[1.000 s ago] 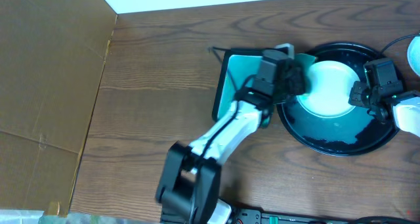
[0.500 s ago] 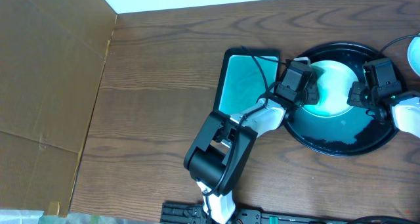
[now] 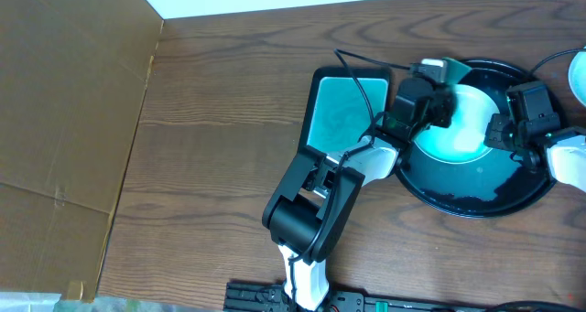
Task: Clean dirty plates on tray and stack at the side
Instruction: 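Scrub the held plate with the sponge in the left gripper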
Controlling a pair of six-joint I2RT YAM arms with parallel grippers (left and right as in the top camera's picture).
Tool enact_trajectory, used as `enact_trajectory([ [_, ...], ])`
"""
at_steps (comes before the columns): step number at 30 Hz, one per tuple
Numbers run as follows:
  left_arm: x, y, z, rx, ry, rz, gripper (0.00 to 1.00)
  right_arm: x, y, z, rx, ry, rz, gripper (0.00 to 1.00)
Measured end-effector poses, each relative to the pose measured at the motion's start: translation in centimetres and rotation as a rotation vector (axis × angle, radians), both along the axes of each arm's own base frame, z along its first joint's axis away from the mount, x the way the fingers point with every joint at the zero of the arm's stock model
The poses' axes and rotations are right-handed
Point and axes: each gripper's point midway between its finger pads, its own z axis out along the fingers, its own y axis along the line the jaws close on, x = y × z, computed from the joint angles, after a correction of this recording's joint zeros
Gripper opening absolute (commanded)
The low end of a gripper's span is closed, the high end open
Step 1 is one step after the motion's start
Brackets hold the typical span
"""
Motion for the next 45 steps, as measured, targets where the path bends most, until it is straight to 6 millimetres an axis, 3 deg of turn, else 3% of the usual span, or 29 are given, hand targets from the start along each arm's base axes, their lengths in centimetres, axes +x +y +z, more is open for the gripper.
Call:
enact_trajectory([
  [5,-0.6,-0.9,0.0,-0.023,0.015,-0.053,0.07,0.0,0.0,0.0,0.001,0.0,0.0,0.02],
  [8,-0.2,-0.2,-1.3,0.013,0.018,-0.017,0.07,0.0,0.0,0.0,0.001,0.001,0.001,0.02],
  [11,0.3,1.0,-4.0,0.082,0.023,0.02,0.07,-0.1,0.1,0.0,0.004,0.003,0.004,0.01],
  [20,0.9,3.2,-4.2,0.149,0.052,0.035,0.07,-0.1,0.1,0.0,0.005,0.003,0.004,0.02],
  [26,-2.3,4.5,-3.4,0.239,0.172,0.013,0.07,-0.1,0.1,0.0,0.005,0.003,0.005,0.02],
  [31,-7.0,1.5,-4.2,0.188,0.323,-0.153,0.07,-0.1,0.1,0.0,0.004,0.002,0.005,0.02],
  [35,-9.4,-1.4,-4.0,0.133,0.367,-0.246,0.07,-0.1,0.1,0.0,0.004,0.002,0.005,0.02],
  [39,-7.4,-0.8,-3.5,0.171,0.282,-0.152,0.07,-0.1,0.2,0.0,0.005,0.002,0.005,0.01],
  [45,-2.0,4.7,-2.2,0.233,0.151,0.116,0.07,-0.1,0.1,0.0,0.004,0.003,0.005,0.01],
])
